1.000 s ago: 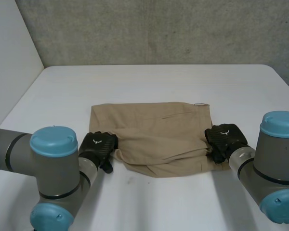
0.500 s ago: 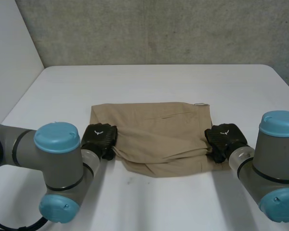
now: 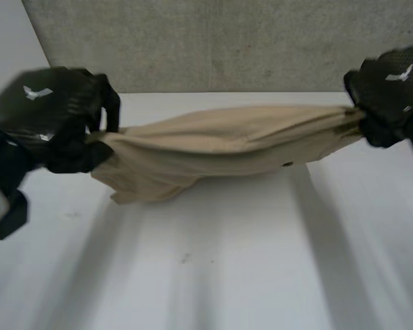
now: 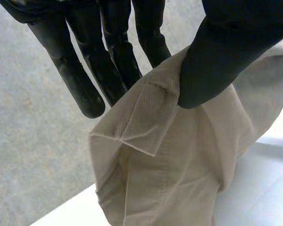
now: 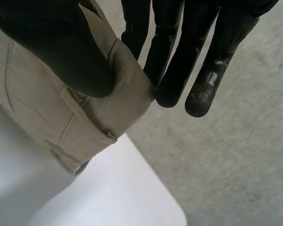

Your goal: Fold the shorts.

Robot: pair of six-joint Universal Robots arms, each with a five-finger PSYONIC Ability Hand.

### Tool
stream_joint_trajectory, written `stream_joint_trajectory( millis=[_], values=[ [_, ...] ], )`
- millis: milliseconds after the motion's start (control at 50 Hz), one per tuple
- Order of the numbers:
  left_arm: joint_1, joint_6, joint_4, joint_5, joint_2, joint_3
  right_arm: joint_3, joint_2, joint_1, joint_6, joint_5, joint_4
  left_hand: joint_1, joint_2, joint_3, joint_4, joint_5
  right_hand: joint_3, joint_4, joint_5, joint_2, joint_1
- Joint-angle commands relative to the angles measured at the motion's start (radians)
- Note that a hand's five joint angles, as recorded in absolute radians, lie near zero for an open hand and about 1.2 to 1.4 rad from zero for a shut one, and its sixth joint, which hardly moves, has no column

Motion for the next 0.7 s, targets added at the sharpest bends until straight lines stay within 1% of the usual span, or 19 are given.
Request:
stream_joint_trajectory(
  millis=[20, 120, 200, 280, 300, 380, 420, 440, 480, 500, 520, 560, 580, 600, 620, 640, 660, 680, 700],
  values=[
    [0.038, -0.001, -0.156, 0.053, 0.063, 0.102, -0.121, -0.061, 0.000, -0.017, -0.020, 0.180, 0.258, 0.201, 0.204, 0.202, 0.264, 0.213, 0.204, 0.225, 0.217, 0.429],
    [0.050, -0.001, -0.174, 0.086, 0.062, 0.092, -0.118, -0.065, -0.002, -0.071, -0.061, 0.262, 0.258, 0.201, 0.204, 0.202, 0.264, 0.213, 0.204, 0.225, 0.217, 0.429],
    [0.066, 0.003, -0.167, 0.093, 0.025, 0.015, -0.064, -0.033, -0.002, -0.106, -0.069, 0.272, 0.258, 0.201, 0.204, 0.202, 0.264, 0.213, 0.204, 0.225, 0.217, 0.429],
    [0.078, 0.033, -0.085, 0.091, -0.122, -0.034, -0.020, 0.131, 0.004, -0.124, -0.064, 0.258, 0.258, 0.201, 0.204, 0.202, 0.264, 0.213, 0.204, 0.225, 0.217, 0.429],
    [0.079, 0.051, -0.044, 0.088, -0.184, -0.042, -0.020, 0.161, 0.009, -0.124, -0.063, 0.253, 0.258, 0.201, 0.204, 0.202, 0.264, 0.213, 0.204, 0.225, 0.217, 0.429],
    [0.079, 0.093, 0.053, 0.080, -0.347, 0.004, -0.032, 0.280, 0.012, -0.117, -0.060, 0.192, 0.258, 0.201, 0.204, 0.202, 0.264, 0.213, 0.204, 0.225, 0.217, 0.429],
    [0.079, 0.108, 0.089, 0.073, -0.421, 0.055, -0.056, 0.333, 0.012, -0.106, -0.041, 0.127, 0.258, 0.201, 0.204, 0.202, 0.264, 0.213, 0.204, 0.225, 0.217, 0.429],
    [0.079, 0.121, 0.117, 0.054, -0.490, 0.120, -0.070, 0.349, 0.013, -0.098, -0.032, 0.102, 0.258, 0.201, 0.204, 0.202, 0.264, 0.213, 0.204, 0.225, 0.217, 0.429],
    [0.079, 0.128, 0.137, 0.027, -0.550, 0.200, -0.108, 0.378, 0.013, -0.079, -0.012, 0.053, 0.258, 0.201, 0.204, 0.202, 0.264, 0.213, 0.204, 0.225, 0.217, 0.429],
    [0.076, 0.130, 0.140, 0.010, -0.575, 0.245, -0.156, 0.402, 0.012, -0.060, 0.014, 0.007, 0.258, 0.201, 0.204, 0.202, 0.264, 0.213, 0.204, 0.225, 0.217, 0.429],
    [0.061, 0.133, 0.148, -0.022, -0.611, 0.335, -0.182, 0.412, 0.013, -0.051, 0.025, -0.018, 0.258, 0.201, 0.204, 0.202, 0.264, 0.213, 0.204, 0.225, 0.217, 0.429],
    [0.055, 0.130, 0.157, -0.050, -0.630, 0.429, -0.240, 0.421, 0.013, -0.029, 0.051, -0.070, 0.258, 0.201, 0.204, 0.202, 0.264, 0.213, 0.204, 0.225, 0.217, 0.429],
    [0.053, 0.127, 0.168, -0.062, -0.635, 0.475, -0.298, 0.423, 0.015, -0.007, 0.075, -0.137, 0.258, 0.201, 0.204, 0.202, 0.264, 0.213, 0.204, 0.225, 0.217, 0.429],
    [0.047, 0.121, 0.203, -0.074, -0.636, 0.560, -0.326, 0.421, 0.013, 0.004, 0.084, -0.179, 0.258, 0.201, 0.204, 0.202, 0.264, 0.213, 0.204, 0.225, 0.217, 0.429],
    [0.046, 0.121, 0.227, -0.078, -0.632, 0.596, -0.352, 0.419, 0.013, 0.015, 0.094, -0.225, 0.258, 0.201, 0.204, 0.202, 0.264, 0.213, 0.204, 0.225, 0.217, 0.429],
    [0.043, 0.122, 0.258, -0.079, -0.627, 0.624, -0.375, 0.418, 0.012, 0.026, 0.100, -0.275, 0.258, 0.201, 0.204, 0.202, 0.264, 0.213, 0.204, 0.225, 0.217, 0.429],
    [0.043, 0.121, 0.292, -0.081, -0.625, 0.641, -0.404, 0.409, 0.009, 0.049, 0.109, -0.387, 0.258, 0.201, 0.204, 0.202, 0.264, 0.213, 0.204, 0.225, 0.217, 0.429],
    [0.040, 0.118, 0.374, -0.084, -0.609, 0.655, -0.412, 0.398, 0.009, 0.055, 0.114, -0.442, 0.258, 0.201, 0.204, 0.202, 0.264, 0.213, 0.204, 0.225, 0.217, 0.429],
    [0.037, 0.116, 0.420, -0.085, -0.590, 0.653, -0.417, 0.384, 0.007, 0.057, 0.120, -0.499, 0.258, 0.201, 0.204, 0.202, 0.264, 0.213, 0.204, 0.225, 0.217, 0.429]
  ],
)
